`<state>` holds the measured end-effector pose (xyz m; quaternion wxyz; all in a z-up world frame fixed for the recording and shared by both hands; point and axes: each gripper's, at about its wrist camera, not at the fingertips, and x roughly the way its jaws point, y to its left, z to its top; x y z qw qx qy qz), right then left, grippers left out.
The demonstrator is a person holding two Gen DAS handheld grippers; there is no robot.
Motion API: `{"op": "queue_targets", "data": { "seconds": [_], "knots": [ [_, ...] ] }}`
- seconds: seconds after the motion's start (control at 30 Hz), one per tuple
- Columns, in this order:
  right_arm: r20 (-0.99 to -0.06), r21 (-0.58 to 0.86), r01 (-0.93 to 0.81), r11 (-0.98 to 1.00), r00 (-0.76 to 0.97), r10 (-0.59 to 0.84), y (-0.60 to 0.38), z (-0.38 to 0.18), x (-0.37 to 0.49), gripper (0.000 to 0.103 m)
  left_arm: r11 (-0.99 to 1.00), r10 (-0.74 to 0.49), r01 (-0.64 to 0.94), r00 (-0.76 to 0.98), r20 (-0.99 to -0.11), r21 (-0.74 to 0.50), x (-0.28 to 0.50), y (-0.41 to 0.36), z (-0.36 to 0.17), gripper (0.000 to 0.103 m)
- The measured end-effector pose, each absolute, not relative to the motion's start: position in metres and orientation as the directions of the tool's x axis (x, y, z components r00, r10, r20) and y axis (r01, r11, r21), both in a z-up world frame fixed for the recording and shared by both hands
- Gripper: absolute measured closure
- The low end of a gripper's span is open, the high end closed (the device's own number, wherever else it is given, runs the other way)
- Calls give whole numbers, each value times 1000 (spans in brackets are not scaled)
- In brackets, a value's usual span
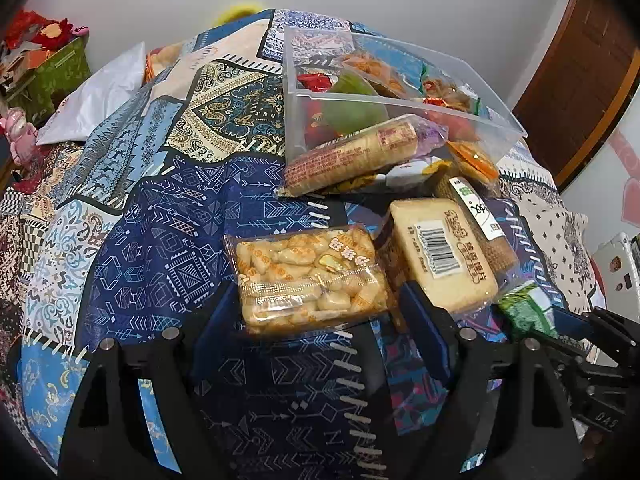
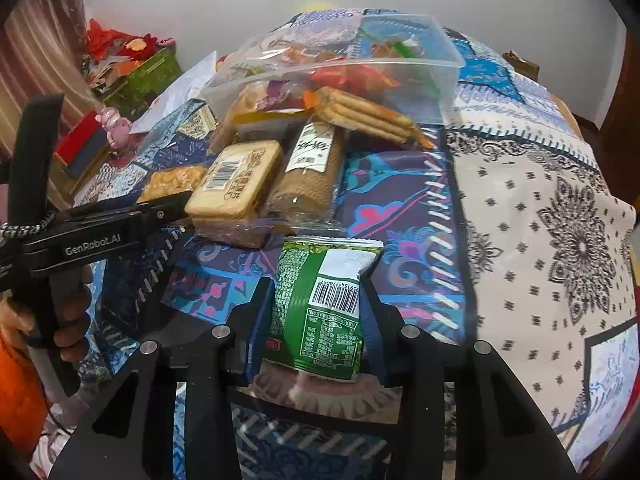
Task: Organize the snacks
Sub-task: 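Grasp the yellow puff pack with the left gripper while the right grasps a green snack bag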
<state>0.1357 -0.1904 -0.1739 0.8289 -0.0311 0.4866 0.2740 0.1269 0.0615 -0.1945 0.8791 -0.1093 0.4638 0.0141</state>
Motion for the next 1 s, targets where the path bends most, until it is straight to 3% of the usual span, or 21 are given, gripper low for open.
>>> {"op": "queue_targets", "data": {
  "seconds": [0.07,0.17,0.53,1.0],
  "knots": [
    [-817,218,-473,854,389,425,-196,-170,136,65,978,-71,-121,575,-815,-171,127,61,-194,30],
    [-806,233,-456,859,403,433,-204,-164,139,66,977,-77,-117,577,-813,-176,125,64,-194,31],
    [-757,236,-422,875,485,438,-219,-136,147,66,980,-48,-122,618,-785,-156,107,73,-175,32],
    [-686,231,-435,870,561,463,-213,-100,186,66,984,-45,-84,728,-684,-154,124,70,-111,32]
  ]
}}
